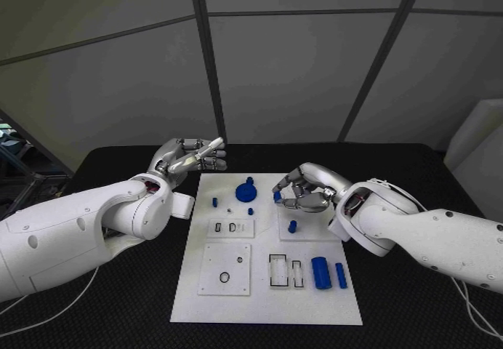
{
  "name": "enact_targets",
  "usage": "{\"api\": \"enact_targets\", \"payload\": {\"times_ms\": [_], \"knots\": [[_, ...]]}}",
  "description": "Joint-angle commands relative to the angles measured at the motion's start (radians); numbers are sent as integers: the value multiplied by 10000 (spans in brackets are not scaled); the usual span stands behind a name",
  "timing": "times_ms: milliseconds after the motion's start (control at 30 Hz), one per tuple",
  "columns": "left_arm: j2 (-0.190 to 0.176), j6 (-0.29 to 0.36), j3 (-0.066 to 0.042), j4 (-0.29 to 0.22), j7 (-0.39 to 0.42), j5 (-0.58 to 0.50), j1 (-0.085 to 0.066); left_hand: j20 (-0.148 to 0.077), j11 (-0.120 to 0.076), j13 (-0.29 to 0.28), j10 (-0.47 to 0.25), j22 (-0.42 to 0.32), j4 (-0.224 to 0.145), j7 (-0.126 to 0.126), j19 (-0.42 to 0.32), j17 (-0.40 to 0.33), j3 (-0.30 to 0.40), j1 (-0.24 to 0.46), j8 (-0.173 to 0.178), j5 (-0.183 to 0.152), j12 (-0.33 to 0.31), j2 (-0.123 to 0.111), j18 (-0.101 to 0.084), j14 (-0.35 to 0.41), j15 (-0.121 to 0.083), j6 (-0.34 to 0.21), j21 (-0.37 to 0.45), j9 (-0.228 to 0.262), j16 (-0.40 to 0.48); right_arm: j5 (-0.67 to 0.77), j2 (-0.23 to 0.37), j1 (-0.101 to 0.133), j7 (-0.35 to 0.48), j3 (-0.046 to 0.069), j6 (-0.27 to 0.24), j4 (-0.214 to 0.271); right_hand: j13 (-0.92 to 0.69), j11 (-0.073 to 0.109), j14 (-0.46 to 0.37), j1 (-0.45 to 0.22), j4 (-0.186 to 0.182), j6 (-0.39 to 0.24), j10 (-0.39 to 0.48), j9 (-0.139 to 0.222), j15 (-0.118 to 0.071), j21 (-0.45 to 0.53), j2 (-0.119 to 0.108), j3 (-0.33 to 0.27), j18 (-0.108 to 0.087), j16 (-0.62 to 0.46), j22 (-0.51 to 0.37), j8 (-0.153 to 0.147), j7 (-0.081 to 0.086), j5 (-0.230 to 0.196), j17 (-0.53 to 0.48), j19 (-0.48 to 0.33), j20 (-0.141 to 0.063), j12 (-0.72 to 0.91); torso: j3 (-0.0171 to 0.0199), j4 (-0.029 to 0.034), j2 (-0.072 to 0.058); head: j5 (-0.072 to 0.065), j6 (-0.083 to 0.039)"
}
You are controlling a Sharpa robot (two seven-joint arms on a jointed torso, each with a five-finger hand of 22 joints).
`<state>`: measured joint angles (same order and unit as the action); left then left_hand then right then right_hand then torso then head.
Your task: Assemble the parts on the task board
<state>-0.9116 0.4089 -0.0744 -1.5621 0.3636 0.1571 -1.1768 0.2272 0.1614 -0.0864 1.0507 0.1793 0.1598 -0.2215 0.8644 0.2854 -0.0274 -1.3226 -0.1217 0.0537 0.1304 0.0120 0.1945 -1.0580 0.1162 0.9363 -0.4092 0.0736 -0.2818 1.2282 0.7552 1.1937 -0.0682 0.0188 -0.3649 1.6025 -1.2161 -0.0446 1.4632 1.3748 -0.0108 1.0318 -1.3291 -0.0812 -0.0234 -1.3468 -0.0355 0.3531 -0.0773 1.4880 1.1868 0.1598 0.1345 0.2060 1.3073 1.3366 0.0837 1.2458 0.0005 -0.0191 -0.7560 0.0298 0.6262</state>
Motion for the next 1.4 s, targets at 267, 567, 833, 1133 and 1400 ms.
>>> {"api": "enact_targets", "payload": {"times_ms": [267,567,833,1133,1400], "knots": [[14,-85,-4,77,2,29,-13,3,31,-9,56,-15,-55,12,-55,15,-4,6,49,-17,-55,106,-138,42,1,65,40,-6,58,1473,-1196,20,-1467,-45,129,-130,44,-20,747,-164,-16,47,106,-7,-18,-48,-51,93,-32,28,-8,75,-15,-123,1118,59,5,-84,-7,8,7,246,100],[35,-81,-5,92,3,29,-15,3,31,-9,56,-15,-55,12,-55,15,-4,6,49,-17,-55,106,-138,42,1,65,40,-6,58,1970,-1908,6,-1936,-389,316,-388,71,-27,746,-270,-41,35,122,0,-12,-38,-110,104,-35,23,-22,76,-11,-155,1113,51,11,-114,-2,17,5,362,175],[42,-83,-5,97,3,29,-18,3,31,-9,56,-15,-55,12,-55,15,-4,6,49,-17,-55,106,-138,42,1,65,40,-6,58,2177,-2192,-46,-2036,-544,436,-573,88,-29,744,-301,-47,24,136,4,-11,-33,-133,107,-36,19,-29,72,-8,-156,1106,46,13,-132,-1,14,-10,428,212],[78,-98,-5,114,1,29,-18,3,31,-9,56,-15,-55,12,-55,15,-4,6,49,-17,-55,106,-138,42,1,65,40,-6,58,2356,-2420,-97,-2059,-604,482,-829,84,-32,746,-344,-57,19,134,7,-8,-29,-160,107,-37,23,-33,72,-6,-153,1115,44,15,-130,5,4,-12,468,287],[94,-107,-5,128,-5,29,-18,3,31,-9,56,-15,-55,12,-55,15,-4,6,49,-17,-55,106,-138,42,1,65,40,-6,58,2400,-2584,-141,-2020,-629,577,-1011,82,-32,747,-356,-59,19,133,8,-8,-25,-168,106,-39,26,-41,73,-6,-153,1121,39,16,-129,5,5,-8,497,358]]}}
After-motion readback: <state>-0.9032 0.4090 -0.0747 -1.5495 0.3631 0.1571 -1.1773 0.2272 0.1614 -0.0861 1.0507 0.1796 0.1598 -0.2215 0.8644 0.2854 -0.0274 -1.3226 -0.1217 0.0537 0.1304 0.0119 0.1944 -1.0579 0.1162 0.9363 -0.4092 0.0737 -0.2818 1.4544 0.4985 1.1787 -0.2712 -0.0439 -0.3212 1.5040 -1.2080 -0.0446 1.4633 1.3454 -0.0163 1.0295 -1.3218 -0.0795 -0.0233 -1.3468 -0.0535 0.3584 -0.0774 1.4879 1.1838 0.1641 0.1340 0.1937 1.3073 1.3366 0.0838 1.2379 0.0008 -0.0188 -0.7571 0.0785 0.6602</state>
